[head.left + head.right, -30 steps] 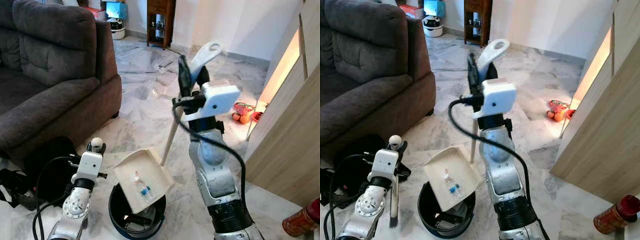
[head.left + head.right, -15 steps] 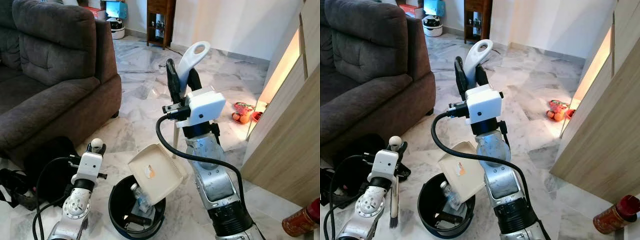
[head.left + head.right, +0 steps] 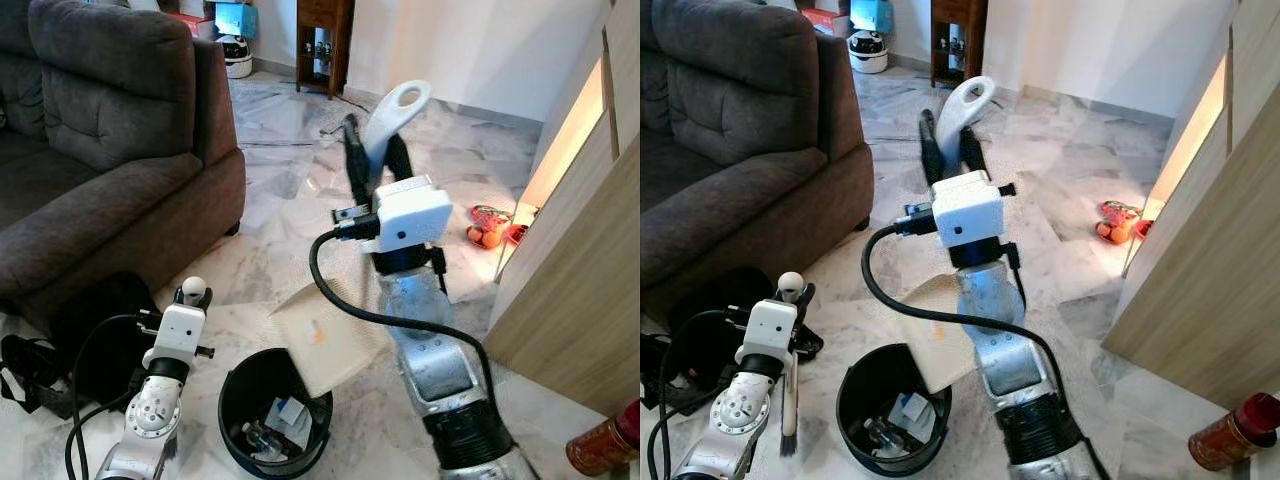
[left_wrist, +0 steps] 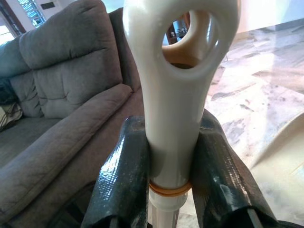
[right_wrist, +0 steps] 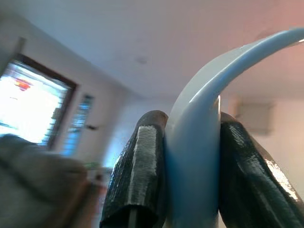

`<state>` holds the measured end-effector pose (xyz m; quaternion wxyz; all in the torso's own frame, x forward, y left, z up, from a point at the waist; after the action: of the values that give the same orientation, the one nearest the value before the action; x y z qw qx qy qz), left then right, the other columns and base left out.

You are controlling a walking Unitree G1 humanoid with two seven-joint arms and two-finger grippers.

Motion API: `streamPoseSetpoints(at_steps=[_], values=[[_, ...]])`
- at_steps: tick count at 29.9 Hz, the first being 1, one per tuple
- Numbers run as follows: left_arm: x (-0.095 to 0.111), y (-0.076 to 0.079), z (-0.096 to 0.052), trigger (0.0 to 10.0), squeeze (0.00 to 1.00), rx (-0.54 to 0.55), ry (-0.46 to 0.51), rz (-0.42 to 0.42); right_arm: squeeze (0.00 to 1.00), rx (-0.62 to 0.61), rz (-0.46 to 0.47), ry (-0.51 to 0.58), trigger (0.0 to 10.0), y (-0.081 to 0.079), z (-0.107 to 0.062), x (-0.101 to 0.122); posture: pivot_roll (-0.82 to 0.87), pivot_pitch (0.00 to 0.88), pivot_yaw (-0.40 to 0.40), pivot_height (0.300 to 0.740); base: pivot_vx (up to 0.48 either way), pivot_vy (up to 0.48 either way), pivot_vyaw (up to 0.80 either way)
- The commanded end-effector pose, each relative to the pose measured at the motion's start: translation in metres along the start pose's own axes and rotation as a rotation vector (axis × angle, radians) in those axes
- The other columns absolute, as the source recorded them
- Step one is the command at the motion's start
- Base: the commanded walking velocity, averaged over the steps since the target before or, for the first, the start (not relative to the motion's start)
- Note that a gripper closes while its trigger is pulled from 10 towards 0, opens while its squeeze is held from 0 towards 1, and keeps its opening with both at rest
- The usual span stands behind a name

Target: Sweep floor

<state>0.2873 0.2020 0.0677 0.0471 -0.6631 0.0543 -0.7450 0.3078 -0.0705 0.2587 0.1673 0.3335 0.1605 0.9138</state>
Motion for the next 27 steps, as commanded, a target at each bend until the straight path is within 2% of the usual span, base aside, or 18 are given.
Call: streamPoseSetpoints(at_steps=[1,4,5,7,9,12,13,18,19,21,24,25,26,27], values=[[0.012,0.002,0.005,10.0,0.0,-0.012,0.062,0.013,0.0,-0.051,-0.069,0.06,10.0,0.013,0.009,0.007,0.21,0.0,-0.027,0.74,0.0,0.0,0.0],[0.012,0.002,0.005,10.0,0.0,-0.012,0.063,0.012,0.0,-0.076,-0.12,0.033,10.0,0.022,0.008,-0.003,0.21,0.0,-0.026,0.74,0.0,0.0,0.0],[0.012,0.002,0.005,10.0,0.0,-0.014,0.061,0.012,0.0,-0.083,-0.154,0.004,10.0,0.024,0.005,-0.012,0.2,0.0,-0.024,0.74,0.0,0.0,0.0],[0.011,0.003,0.005,10.0,0.0,-0.016,0.06,0.011,0.0,-0.083,-0.172,-0.023,10.0,0.023,0.0,-0.02,0.2,0.0,-0.024,0.74,0.0,0.0,0.0],[0.011,0.005,0.006,10.0,0.0,-0.021,0.057,0.007,0.0,-0.064,-0.197,-0.1,10.0,0.018,-0.012,-0.039,0.21,0.0,-0.026,0.74,0.0,0.0,0.0],[0.011,0.005,0.006,10.0,0.0,-0.024,0.058,0.007,0.0,-0.061,-0.21,-0.14,10.0,0.017,-0.018,-0.048,0.21,0.0,-0.027,0.74,0.0,0.0,0.0],[0.011,0.004,0.006,10.0,0.0,-0.022,0.058,0.006,0.0,-0.042,-0.241,-0.191,10.0,0.017,-0.031,-0.062,0.21,0.0,-0.027,0.74,0.0,0.0,0.0],[0.01,0.003,0.003,10.0,0.0,-0.021,0.053,0.005,0.0,-0.005,-0.296,-0.266,10.0,0.019,-0.051,-0.086,0.2,0.0,-0.024,0.74,0.0,0.0,0.0],[0.01,0.003,0.003,10.0,0.0,-0.021,0.053,0.005,0.0,-0.005,-0.296,-0.266,10.0,0.019,-0.051,-0.086,0.2,0.0,-0.024,0.74,0.0,0.0,0.0],[0.01,0.004,0.003,10.0,0.0,-0.031,0.049,0.003,0.0,0.017,-0.336,-0.324,10.0,0.021,-0.065,-0.102,0.2,0.0,-0.021,0.74,0.0,0.0,0.0],[0.01,0.005,0.002,10.0,0.0,-0.032,0.049,0.001,0.0,0.02,-0.337,-0.351,10.0,0.022,-0.071,-0.107,0.2,0.0,-0.02,0.74,0.0,0.0,0.0],[0.009,0.006,0.001,10.0,0.0,-0.039,0.044,-0.002,0.0,0.033,-0.298,-0.409,10.0,0.019,-0.08,-0.115,0.19,0.0,-0.017,0.74,0.0,0.0,0.0],[0.009,0.006,0.001,10.0,0.0,-0.039,0.044,-0.002,0.0,0.033,-0.298,-0.409,10.0,0.019,-0.08,-0.115,0.19,0.0,-0.017,0.74,0.0,0.0,0.0],[0.008,0.006,0.001,10.0,0.0,-0.046,0.04,-0.001,0.0,0.037,-0.234,-0.489,10.0,0.016,-0.091,-0.124,0.19,0.0,-0.015,0.74,0.0,0.0,0.0]])
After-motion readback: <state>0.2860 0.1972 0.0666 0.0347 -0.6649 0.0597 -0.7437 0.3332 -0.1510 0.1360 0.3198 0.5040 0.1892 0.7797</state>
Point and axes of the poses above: a point about 5 cm out from each wrist's last joint towards the gripper, its own z axis pointing out of the wrist towards the gripper, its own x axis along the axis of the wrist's last joint, y = z × x, the point moved 1 cm from there along z, pointing out of the wrist towards the gripper, and after that the axes turned 14 degrees about -z, right-handed, at the moved point
